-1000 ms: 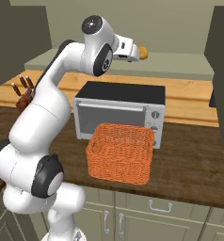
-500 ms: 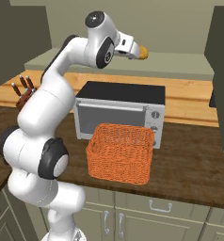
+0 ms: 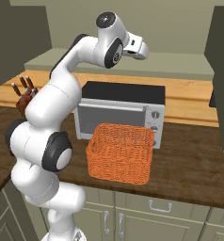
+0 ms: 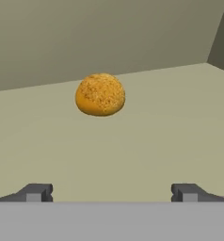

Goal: Open the cabinet, pick up the bread from the cabinet and place it in the basket. Then move the basket to the dining counter.

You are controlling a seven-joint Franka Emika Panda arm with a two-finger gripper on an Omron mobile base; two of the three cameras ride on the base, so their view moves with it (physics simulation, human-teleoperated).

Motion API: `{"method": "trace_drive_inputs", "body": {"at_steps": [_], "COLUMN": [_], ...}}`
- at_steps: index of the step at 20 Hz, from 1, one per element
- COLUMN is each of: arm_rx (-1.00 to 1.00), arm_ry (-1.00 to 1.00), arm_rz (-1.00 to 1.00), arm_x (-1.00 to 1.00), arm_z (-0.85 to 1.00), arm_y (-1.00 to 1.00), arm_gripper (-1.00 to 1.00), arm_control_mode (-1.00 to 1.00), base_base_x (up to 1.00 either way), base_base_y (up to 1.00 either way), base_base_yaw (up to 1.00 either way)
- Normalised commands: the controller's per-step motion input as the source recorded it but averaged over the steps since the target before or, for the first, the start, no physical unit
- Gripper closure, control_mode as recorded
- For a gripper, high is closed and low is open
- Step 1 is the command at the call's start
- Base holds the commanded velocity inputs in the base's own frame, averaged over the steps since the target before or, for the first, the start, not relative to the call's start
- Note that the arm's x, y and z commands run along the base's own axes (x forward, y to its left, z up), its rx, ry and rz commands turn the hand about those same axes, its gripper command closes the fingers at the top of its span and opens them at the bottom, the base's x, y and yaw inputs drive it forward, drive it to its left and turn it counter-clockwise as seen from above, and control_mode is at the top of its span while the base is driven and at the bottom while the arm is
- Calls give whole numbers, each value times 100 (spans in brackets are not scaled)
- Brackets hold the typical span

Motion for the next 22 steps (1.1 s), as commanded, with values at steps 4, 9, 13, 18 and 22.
{"method": "trace_drive_inputs", "body": {"at_steps": [4,9,13,18,22], "arm_rx": [-1,0,0,0,0], "arm_ry": [0,0,6,5,1], "arm_rz": [0,0,0,0,2], "arm_x": [19,31,60,38,17], "arm_z": [-15,-1,0,0,7], "arm_y": [-27,-4,-5,-10,-8], "arm_gripper": [-100,-100,-100,-100,-100], "arm_control_mode": [-100,-100,-100,-100,-100], "base_base_x": [0,0,0,0,0], "base_base_y": [0,0,0,0,0], "base_base_yaw": [0,0,0,0,0]}}
